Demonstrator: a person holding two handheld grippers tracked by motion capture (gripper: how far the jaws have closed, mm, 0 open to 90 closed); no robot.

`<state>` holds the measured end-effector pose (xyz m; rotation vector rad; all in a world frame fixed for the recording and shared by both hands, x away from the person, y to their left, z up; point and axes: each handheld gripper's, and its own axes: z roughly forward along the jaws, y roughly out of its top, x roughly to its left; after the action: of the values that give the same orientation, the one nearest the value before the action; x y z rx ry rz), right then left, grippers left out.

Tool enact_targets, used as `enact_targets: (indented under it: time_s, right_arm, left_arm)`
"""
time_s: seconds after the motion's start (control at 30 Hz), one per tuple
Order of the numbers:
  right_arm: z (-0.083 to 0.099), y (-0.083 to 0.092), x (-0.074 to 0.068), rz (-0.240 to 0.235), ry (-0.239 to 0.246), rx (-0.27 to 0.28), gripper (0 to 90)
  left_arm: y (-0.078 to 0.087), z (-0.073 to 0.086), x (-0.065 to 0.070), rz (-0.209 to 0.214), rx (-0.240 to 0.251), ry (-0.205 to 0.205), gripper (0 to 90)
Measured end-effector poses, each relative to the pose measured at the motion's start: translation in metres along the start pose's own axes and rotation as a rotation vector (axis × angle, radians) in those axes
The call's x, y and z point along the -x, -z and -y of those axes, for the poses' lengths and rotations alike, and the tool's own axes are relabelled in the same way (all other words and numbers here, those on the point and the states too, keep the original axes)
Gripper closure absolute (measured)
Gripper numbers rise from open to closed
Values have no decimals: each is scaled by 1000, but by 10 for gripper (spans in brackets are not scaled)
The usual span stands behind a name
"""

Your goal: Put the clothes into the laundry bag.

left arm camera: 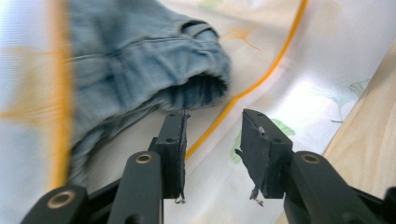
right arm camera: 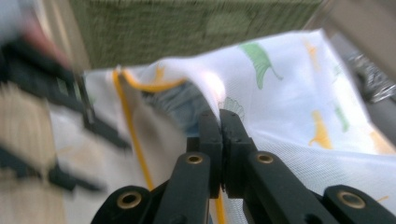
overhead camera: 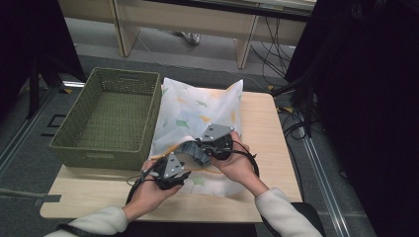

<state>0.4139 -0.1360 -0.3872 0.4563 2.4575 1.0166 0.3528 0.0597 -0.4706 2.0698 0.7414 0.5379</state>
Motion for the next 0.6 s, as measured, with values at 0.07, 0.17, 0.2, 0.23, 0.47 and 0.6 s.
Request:
enact_targets:
  time_s: [0.07, 0.17, 0.2, 0.23, 0.47, 0.6]
  right_arm:
    - [4, -4, -2, -18, 2, -29, 898]
    - [9, -9, -4, -45, 22, -74, 897]
    - [10, -10, -4, -50, 21, -83, 897]
    - [12, -12, -4, -60, 26, -99, 897]
    - [30, -25, -6, -158, 74, -218, 897]
    - [44, -37, -8, -216, 89, -314, 896]
  left_arm:
    - [9, 1, -4, -6, 12, 21, 607]
    - [20, 1, -9, -10, 31, 43, 605]
    - [23, 1, -10, -13, 40, 52, 605]
    - [26, 1, -12, -17, 48, 57, 606]
    - [36, -5, -23, -39, 103, 99, 605]
    - [34, -6, -26, -41, 105, 112, 604]
